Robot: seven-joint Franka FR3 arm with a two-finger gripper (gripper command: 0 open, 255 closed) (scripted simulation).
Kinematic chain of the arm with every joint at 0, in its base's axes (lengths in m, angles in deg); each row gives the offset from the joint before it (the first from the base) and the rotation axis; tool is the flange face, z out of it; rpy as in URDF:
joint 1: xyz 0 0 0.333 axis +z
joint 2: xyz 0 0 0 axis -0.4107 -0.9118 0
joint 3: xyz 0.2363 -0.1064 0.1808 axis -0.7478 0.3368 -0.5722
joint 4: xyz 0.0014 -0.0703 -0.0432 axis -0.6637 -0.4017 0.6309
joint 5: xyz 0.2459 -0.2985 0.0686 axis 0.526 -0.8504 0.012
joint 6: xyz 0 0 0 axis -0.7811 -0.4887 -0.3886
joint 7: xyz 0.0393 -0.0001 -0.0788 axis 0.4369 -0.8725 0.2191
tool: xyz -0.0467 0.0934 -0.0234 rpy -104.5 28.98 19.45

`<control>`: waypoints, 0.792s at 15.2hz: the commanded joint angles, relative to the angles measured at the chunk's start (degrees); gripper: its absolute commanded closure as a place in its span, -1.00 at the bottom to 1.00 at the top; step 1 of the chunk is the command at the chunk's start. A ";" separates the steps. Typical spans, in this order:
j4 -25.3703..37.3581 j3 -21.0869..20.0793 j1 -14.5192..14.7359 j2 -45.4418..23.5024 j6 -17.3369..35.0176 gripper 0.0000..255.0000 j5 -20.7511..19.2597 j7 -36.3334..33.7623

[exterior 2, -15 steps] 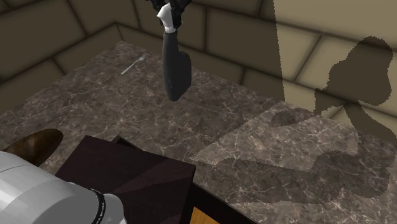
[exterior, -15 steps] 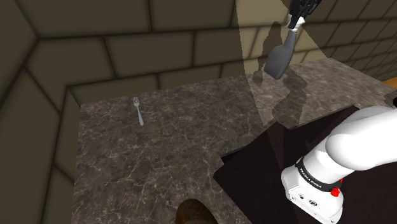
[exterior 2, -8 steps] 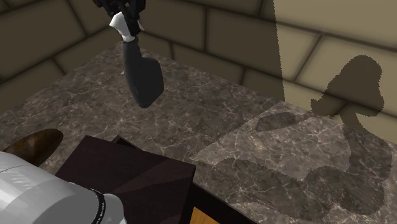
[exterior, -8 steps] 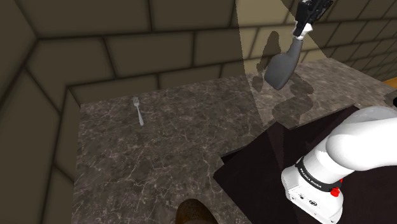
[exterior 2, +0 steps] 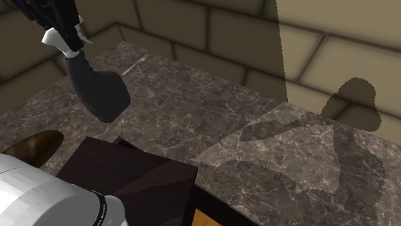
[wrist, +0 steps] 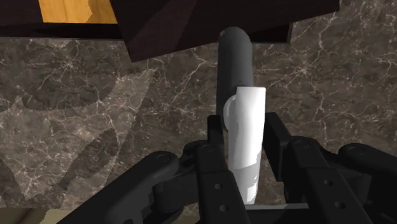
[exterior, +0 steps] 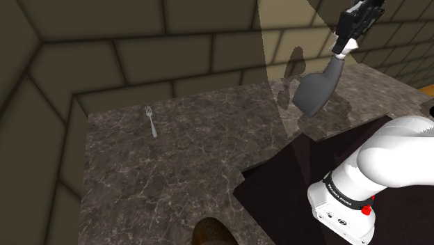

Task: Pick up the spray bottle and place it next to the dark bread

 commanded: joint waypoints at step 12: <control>-1.89 -14.25 2.98 15.86 -12.87 1.00 14.44 -14.05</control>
